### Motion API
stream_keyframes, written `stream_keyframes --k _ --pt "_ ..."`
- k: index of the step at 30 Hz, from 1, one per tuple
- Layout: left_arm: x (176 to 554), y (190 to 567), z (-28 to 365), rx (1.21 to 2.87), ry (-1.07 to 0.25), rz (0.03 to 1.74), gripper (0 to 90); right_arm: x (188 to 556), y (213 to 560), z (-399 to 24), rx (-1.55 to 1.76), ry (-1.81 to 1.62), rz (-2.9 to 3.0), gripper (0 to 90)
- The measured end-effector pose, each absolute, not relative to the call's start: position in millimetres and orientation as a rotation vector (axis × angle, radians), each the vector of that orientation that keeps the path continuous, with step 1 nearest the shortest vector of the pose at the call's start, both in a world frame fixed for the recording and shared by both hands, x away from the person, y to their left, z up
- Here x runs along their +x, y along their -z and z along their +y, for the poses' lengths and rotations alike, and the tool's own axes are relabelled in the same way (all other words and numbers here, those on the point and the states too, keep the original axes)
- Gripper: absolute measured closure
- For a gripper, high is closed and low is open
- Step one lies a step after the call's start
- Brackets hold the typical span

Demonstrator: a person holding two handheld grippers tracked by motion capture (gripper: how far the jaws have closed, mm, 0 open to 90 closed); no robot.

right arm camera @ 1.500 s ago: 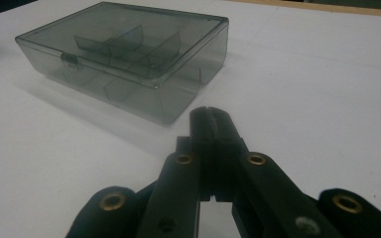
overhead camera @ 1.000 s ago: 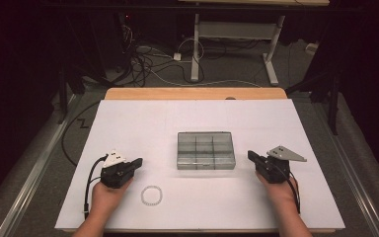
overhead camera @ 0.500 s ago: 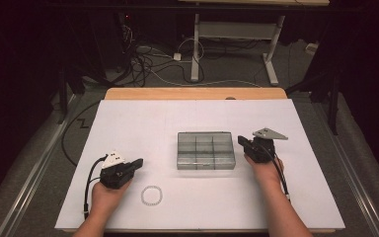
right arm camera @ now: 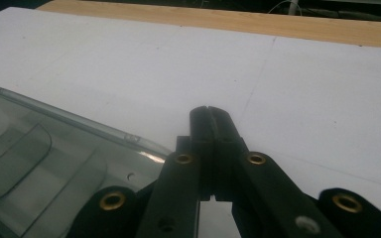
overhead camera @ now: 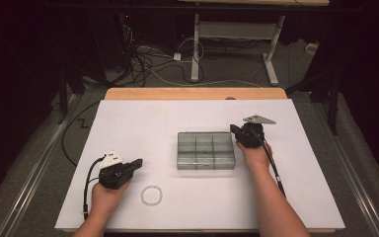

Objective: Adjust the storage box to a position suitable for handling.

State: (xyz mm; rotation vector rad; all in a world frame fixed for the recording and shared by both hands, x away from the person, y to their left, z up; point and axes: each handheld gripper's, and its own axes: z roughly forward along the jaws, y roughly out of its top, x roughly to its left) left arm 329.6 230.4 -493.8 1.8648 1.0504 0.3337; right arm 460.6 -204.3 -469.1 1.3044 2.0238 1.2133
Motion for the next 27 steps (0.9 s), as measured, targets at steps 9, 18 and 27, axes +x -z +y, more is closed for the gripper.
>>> stream_keyframes --k 9,18,27 --pt "330 494 230 1.874 -0.326 1.040 88.1 465 472 -200 1.281 -1.187 2.073 90.0" --pt "329 492 225 1.925 -0.337 1.010 88.1 441 471 -201 1.266 -1.195 2.099 90.0" --pt "335 484 212 1.966 -0.303 0.996 88.1 384 472 -199 1.214 -1.199 2.111 90.0"
